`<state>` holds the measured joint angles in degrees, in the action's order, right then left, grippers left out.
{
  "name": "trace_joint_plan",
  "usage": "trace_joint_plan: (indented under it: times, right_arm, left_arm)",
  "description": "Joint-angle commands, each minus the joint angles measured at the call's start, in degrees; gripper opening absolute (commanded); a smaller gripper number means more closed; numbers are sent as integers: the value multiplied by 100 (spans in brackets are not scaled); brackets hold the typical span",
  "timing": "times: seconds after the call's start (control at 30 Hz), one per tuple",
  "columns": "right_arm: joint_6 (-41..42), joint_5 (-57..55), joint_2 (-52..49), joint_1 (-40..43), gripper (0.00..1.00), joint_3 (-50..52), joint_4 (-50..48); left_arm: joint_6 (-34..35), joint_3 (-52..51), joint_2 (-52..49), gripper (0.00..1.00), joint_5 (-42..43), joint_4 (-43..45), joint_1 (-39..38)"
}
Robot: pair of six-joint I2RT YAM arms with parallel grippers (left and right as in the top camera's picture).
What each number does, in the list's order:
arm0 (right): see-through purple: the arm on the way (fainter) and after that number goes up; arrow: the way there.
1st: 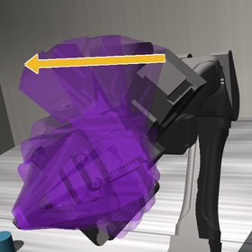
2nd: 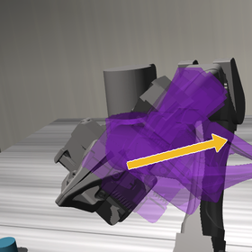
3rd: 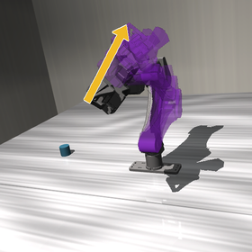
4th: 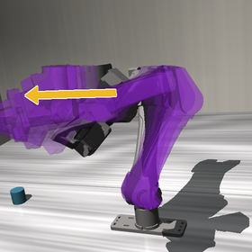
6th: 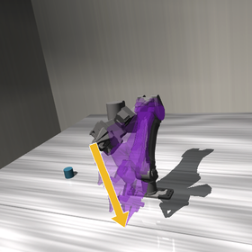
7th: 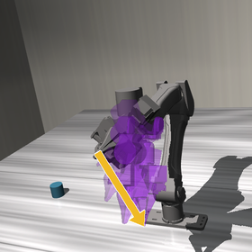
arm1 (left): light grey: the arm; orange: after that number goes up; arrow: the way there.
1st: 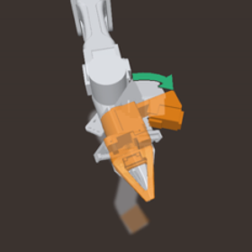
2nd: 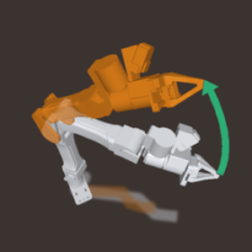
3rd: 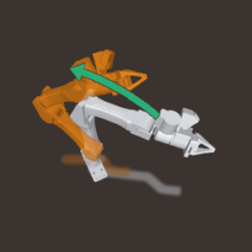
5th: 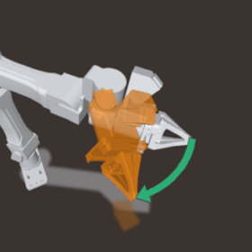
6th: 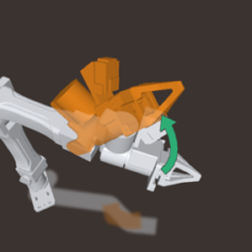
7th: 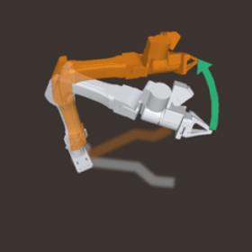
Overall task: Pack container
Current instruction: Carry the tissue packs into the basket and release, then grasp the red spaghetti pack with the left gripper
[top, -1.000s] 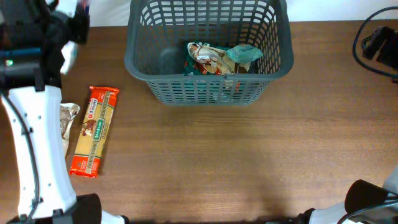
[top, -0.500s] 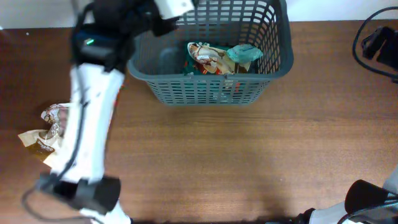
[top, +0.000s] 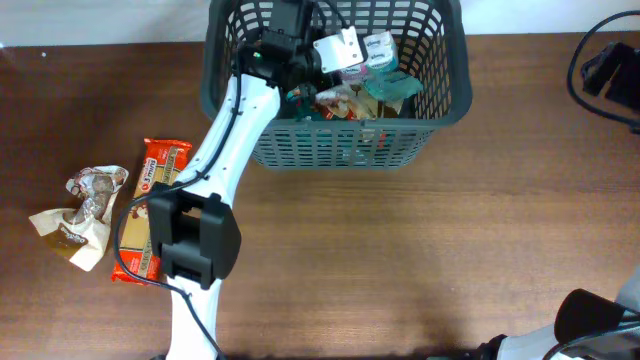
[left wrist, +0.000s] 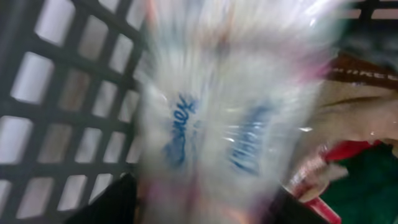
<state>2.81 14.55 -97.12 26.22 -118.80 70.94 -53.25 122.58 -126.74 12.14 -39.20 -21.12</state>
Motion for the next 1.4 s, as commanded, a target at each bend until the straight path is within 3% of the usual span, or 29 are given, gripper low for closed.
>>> trace_joint_plan:
  times: [0.0,0.1,0.17,0.33,0.37,0.57,0.7,0.9,1.03,1.17,1.37]
  right_arm:
    - [7,63,15,4,99,39,4]
    - [7,63,15,4,99,39,2]
    - [7,63,15,4,99,39,2]
    - [7,63,15,4,99,39,2]
    - [7,63,15,4,99,39,2]
    - [7,63,15,4,99,39,2]
    - [7,63,15,4,99,39,2]
    - [7,63,15,4,99,39,2]
    - [7,63,15,4,99,39,2]
    - [7,63,15,4,99,39,2]
    - [7,63,15,4,99,39,2]
  left_arm:
    - [713,420,323,70,-831,42,-87]
    - [1220,962,503,93,-1213,-328,-68]
    - [1480,1427,638,99,-1394,-734,-20]
    - [1976,2553,986,99,-1840,-2216,188]
    - [2153,2809,1130,99,-1969,-2894,363]
    - [2739,2879,1362,99,-2096,-4693,1255]
    - [3224,2726,1362,99,-1884,-5224,1961]
    - [3224,1128,1613,96,-1132,-5187,2931]
    - [3222,-833,1875,96,-1082,-4433,3501]
    - [3180,-2114,1875,97,-1084,-3713,3917]
    - [2955,-2959,1875,98,-1080,-3010,4170]
